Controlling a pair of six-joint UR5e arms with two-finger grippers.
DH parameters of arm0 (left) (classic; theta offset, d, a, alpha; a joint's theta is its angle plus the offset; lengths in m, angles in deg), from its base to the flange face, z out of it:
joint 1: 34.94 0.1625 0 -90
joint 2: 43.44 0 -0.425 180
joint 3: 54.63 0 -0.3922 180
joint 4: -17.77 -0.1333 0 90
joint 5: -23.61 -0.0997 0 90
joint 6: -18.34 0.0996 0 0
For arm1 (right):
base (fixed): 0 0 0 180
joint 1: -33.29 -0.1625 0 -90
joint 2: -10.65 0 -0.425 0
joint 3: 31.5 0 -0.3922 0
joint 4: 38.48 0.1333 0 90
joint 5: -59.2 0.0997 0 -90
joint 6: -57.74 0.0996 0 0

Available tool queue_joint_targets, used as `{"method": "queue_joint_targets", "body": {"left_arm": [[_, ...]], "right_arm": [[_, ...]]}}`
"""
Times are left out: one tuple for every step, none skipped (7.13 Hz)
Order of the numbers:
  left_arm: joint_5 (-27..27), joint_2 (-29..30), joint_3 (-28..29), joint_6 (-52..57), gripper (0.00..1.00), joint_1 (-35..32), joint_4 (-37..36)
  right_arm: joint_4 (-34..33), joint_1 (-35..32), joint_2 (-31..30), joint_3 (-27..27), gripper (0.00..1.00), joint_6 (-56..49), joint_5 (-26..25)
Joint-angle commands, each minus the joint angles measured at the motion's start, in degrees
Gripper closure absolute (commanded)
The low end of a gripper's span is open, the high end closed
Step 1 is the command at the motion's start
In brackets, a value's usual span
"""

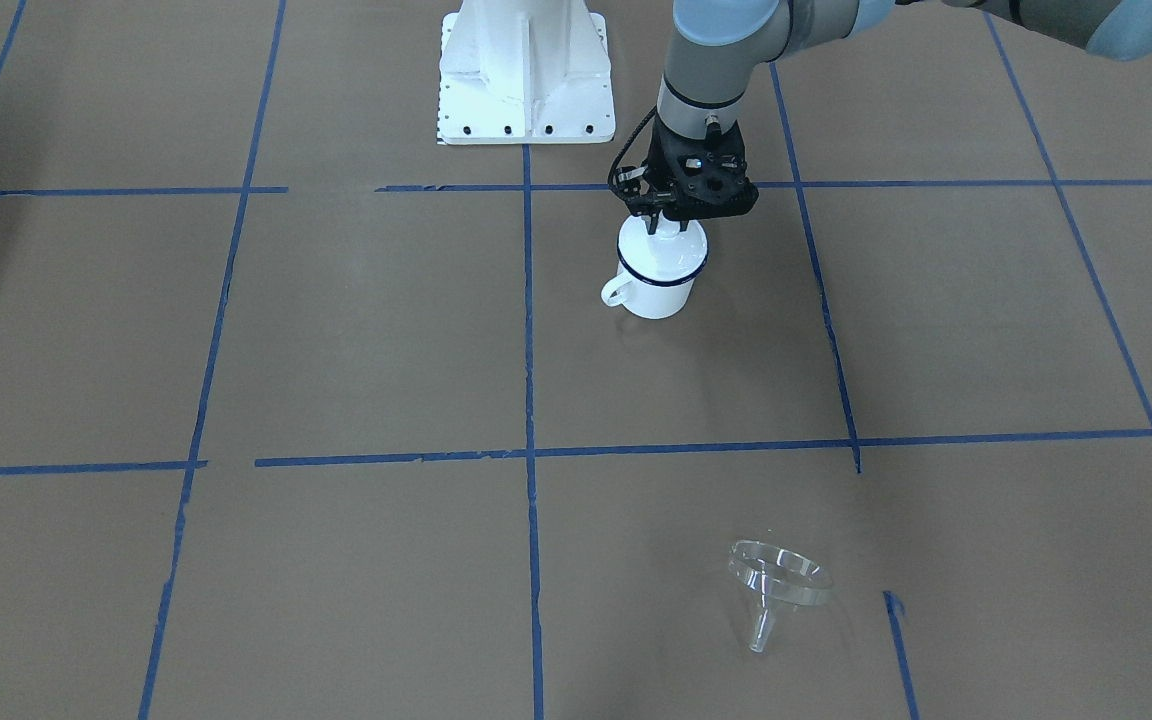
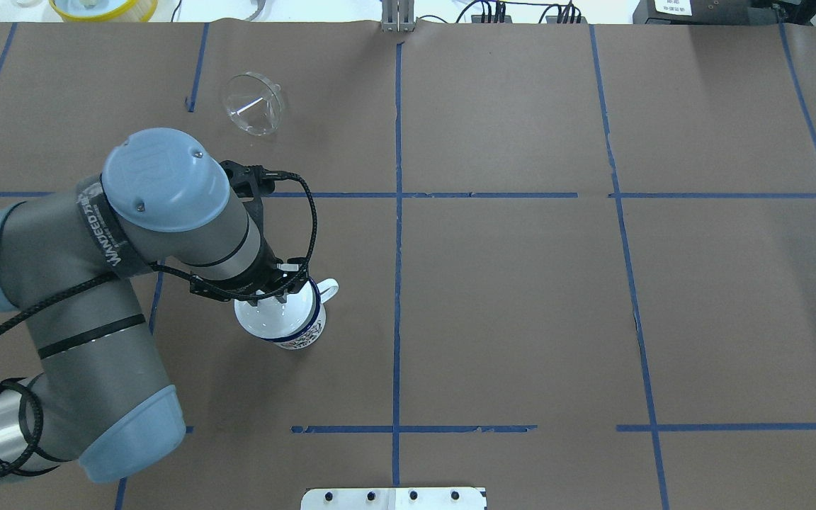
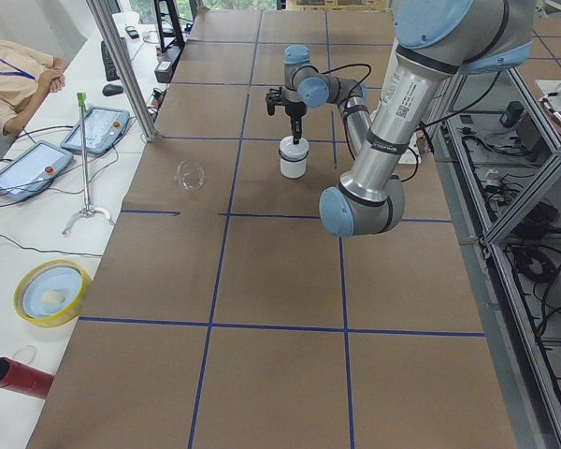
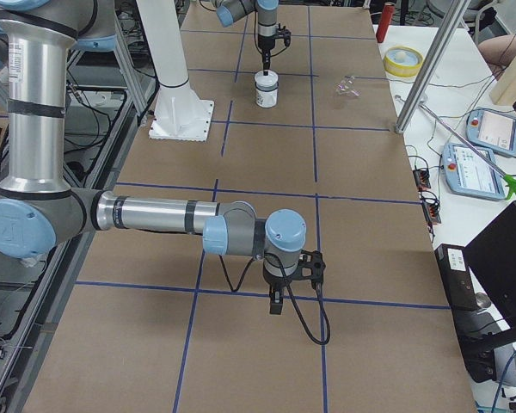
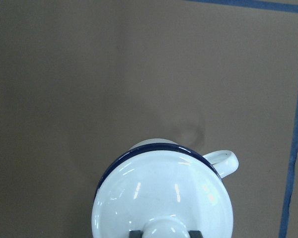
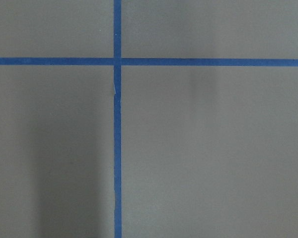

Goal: Place funnel on cup
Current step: 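Close the left gripper on the white lid's knob, then lift the lid off the mug and lower it beside the mug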

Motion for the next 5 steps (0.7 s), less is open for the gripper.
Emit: {"method": "queue_joint_targets", "body": {"left_arm": [[-0.22,0.04,-4.13,0.09,1.00,-3.95,-3.65],[-0.31,-0.75,-4.74,0.78,1.00,-5.02,-3.57],[-0.31,-3.11,-5.97,1.14,1.00,-5.29,-3.22],[-0.22,-5.31,-6.50,5.58,1.00,-5.56,-2.17],[-0.05,-7.76,-6.16,7.45,1.00,-5.73,-1.20]], "right_arm": [[0.00,0.00,0.00,0.00,0.00,0.00,0.00],[0.00,0.00,0.00,0.00,0.00,0.00,0.00],[0.00,0.00,0.00,0.00,0.00,0.00,0.00],[0.00,0.00,0.00,0.00,0.00,0.00,0.00],[0.00,0.00,0.00,-0.09,0.00,0.00,0.00]]}}
